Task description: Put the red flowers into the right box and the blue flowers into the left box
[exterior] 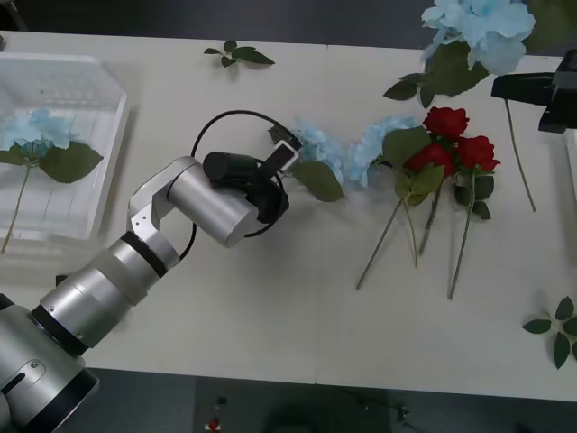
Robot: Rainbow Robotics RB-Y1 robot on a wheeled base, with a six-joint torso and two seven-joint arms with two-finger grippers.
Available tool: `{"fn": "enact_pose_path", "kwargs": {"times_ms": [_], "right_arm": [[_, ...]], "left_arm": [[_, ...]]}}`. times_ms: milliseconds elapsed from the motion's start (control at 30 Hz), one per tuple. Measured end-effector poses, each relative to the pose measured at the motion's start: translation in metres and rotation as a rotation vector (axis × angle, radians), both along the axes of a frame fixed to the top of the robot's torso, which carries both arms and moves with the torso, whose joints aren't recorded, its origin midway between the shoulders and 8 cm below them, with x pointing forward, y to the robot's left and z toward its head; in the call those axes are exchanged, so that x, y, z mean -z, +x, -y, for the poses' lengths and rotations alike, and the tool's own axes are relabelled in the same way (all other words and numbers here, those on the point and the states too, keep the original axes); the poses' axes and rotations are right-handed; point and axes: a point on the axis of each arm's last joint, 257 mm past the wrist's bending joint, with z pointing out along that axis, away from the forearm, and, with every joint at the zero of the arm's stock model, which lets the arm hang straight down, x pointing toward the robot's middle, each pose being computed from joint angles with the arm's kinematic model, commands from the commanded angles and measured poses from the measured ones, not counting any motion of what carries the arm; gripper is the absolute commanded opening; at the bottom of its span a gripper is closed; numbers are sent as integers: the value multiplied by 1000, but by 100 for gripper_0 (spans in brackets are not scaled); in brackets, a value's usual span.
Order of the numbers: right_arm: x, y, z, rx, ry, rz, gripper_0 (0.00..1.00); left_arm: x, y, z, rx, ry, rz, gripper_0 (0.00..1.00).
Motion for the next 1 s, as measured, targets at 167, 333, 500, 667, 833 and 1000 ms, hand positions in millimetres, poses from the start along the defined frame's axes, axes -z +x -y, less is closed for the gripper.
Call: {"fn": "enact_pose_path", "kwargs": {"times_ms": [167, 333, 500, 667, 833, 1000], "right_arm": [[-3, -17, -27, -83, 36, 65, 0], [-5, -27, -45, -137, 45, 141, 0], [0, -37, -63, -199, 48, 190, 0], [3, -49, -88, -266, 51, 263, 0], [12, -68, -122, -354, 87, 256, 0], [15, -76, -149, -412, 109, 238, 0]], "left_arm": [[-15, 8, -3, 8, -34, 44, 100], [-43, 11, -24, 1, -65, 94, 100], [-75, -8, -53, -29, -220, 102, 100], [-99, -39, -75, -28, -347, 83, 100], [-137, -62, -62, 0, -546, 81, 100], [-178, -74, -31, 51, -751, 85, 100]]}}
